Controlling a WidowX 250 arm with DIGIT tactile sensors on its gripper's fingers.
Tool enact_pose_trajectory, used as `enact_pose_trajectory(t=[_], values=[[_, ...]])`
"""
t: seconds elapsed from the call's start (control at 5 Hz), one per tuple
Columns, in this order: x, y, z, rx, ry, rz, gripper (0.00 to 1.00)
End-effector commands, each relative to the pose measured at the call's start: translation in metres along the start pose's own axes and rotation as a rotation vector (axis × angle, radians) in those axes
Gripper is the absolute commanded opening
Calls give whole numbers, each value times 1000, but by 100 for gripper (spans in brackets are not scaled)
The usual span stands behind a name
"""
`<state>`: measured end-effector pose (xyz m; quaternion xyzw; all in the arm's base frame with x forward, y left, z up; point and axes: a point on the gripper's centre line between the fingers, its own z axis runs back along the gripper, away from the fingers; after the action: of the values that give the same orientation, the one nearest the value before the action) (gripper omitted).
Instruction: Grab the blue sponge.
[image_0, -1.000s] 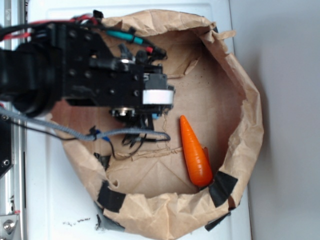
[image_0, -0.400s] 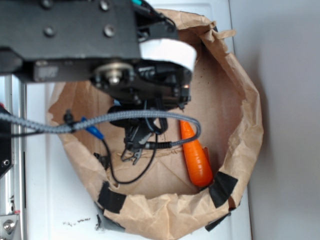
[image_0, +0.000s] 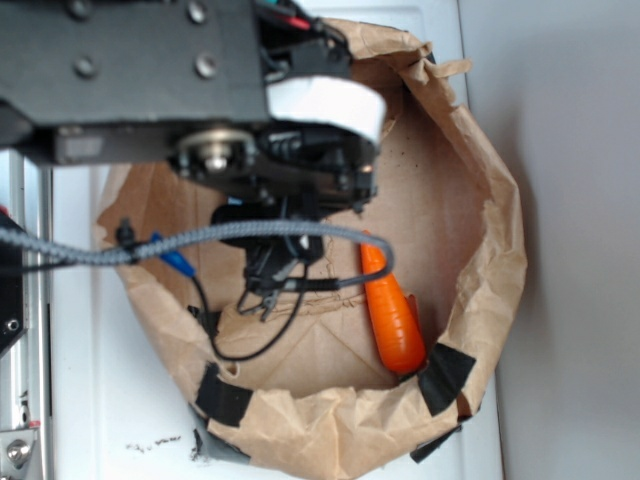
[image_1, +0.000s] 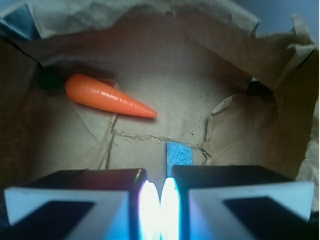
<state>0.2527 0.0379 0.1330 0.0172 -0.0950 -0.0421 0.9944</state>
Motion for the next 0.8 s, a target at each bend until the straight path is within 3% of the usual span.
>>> enact_pose_trajectory(t=[0.0,0.2,0.6], values=[[-9,36,-28,49,-10,7,100],[-11,36,-58,18,62,-11,100],[-23,24,-86,18,67,-58,100]])
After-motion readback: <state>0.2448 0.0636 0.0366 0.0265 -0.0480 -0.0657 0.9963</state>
